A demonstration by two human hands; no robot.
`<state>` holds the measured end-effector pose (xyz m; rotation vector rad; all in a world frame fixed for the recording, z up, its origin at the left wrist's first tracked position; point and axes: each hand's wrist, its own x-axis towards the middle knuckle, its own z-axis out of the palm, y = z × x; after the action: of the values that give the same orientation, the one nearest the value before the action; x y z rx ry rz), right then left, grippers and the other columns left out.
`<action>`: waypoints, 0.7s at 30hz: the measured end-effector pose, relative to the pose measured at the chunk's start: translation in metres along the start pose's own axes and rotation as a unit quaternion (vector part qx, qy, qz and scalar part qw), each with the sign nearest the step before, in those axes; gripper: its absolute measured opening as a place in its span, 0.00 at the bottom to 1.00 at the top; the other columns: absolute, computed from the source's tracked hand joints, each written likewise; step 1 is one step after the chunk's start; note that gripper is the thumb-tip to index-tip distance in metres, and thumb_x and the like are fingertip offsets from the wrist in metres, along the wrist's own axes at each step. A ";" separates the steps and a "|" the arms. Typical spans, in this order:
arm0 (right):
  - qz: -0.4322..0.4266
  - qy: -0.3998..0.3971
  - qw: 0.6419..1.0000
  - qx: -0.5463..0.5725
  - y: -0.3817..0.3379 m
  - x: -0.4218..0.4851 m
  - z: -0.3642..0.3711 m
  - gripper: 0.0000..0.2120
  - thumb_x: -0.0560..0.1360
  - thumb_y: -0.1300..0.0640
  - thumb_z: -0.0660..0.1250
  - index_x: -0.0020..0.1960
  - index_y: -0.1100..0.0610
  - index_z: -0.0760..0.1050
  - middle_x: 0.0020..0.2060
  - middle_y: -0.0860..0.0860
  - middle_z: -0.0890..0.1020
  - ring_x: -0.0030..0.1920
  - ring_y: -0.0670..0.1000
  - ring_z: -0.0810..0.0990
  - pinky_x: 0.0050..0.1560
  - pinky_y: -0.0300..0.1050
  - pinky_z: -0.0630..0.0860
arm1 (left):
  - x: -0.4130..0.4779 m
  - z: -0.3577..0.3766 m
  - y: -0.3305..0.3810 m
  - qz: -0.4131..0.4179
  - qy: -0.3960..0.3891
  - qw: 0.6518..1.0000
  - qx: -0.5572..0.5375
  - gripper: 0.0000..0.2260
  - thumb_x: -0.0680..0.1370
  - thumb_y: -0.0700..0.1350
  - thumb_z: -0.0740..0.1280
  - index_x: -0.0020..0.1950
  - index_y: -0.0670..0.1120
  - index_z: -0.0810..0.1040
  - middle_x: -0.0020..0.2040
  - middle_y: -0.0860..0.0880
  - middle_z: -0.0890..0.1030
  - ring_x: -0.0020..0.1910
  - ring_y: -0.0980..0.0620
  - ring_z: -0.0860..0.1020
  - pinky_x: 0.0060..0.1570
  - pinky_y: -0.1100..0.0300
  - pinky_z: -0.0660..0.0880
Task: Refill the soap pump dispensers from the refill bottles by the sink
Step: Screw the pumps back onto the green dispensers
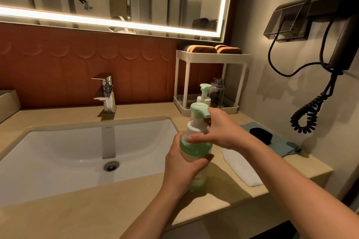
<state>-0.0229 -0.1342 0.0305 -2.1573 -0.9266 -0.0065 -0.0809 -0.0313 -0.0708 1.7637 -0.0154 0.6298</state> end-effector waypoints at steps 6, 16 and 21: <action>0.027 -0.058 0.996 0.060 -0.002 -0.005 0.011 0.23 0.69 0.41 0.66 0.59 0.44 0.61 0.56 0.44 0.69 0.59 0.46 0.71 0.59 0.38 0.71 | 0.001 0.000 -0.002 0.007 0.005 1.000 0.006 0.28 0.66 0.46 0.76 0.55 0.64 0.64 0.51 0.61 0.75 0.51 0.58 0.76 0.43 0.71 0.73; -0.009 -0.014 0.992 0.126 0.011 -0.007 -0.008 0.12 0.67 0.49 0.70 0.51 0.47 0.78 0.50 0.45 0.82 0.54 0.43 0.78 0.57 0.45 0.75 | 0.001 -0.001 0.001 0.009 0.003 1.000 0.000 0.28 0.66 0.48 0.76 0.58 0.62 0.64 0.52 0.62 0.74 0.51 0.61 0.75 0.43 0.74 0.71; 0.023 0.026 0.998 0.057 0.002 0.003 0.009 0.25 0.63 0.40 0.72 0.56 0.47 0.70 0.51 0.44 0.76 0.52 0.46 0.75 0.51 0.43 0.73 | 0.001 0.000 -0.001 0.002 0.003 1.000 0.013 0.29 0.66 0.48 0.76 0.59 0.62 0.62 0.51 0.61 0.73 0.51 0.59 0.75 0.45 0.71 0.70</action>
<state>-0.0220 -0.1274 0.0238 -2.0638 -0.8276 0.0135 -0.0799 -0.0311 -0.0712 1.7867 -0.0077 0.6409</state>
